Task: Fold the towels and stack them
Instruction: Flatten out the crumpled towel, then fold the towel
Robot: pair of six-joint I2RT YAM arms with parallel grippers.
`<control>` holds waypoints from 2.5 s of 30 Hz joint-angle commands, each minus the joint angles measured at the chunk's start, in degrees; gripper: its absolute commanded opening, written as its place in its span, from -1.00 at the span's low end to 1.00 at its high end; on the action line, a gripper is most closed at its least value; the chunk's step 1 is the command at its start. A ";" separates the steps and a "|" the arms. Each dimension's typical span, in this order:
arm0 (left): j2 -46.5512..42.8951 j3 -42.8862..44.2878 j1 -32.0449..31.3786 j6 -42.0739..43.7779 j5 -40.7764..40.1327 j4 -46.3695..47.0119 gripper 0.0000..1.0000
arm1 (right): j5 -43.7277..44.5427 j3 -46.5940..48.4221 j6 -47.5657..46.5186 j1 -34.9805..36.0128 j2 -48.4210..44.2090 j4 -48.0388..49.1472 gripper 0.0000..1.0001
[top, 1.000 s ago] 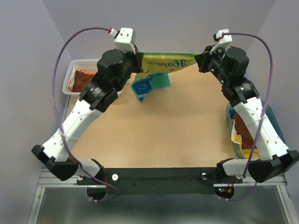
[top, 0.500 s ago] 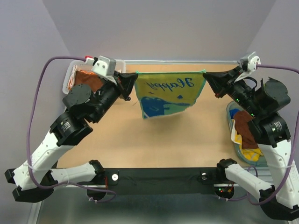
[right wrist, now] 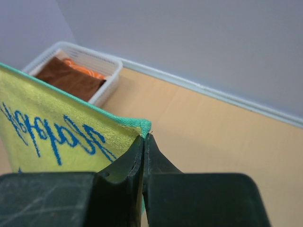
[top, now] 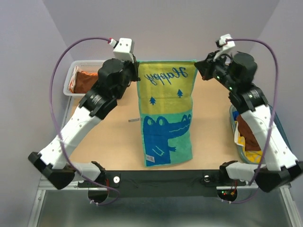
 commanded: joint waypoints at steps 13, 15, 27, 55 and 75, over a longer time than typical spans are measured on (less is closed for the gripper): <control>36.73 12.59 20.45 1.87 5.86 8.00 -1.00 | 13.20 1.81 -9.37 -1.18 31.27 19.52 -0.99; 39.20 12.85 21.25 1.78 6.47 8.09 -1.00 | 12.49 1.81 -10.86 -1.18 34.26 20.23 -0.99; 35.00 4.07 22.92 5.21 11.65 12.48 -1.00 | 4.58 -7.32 -11.84 -1.18 31.81 22.34 -0.99; 11.26 -30.21 21.26 -2.70 16.67 6.69 -1.00 | -7.73 -30.71 4.59 -0.30 13.00 12.67 -0.99; 4.76 -34.34 20.99 -5.25 15.35 4.14 -1.00 | -8.43 -35.72 8.73 1.81 7.82 10.12 -0.99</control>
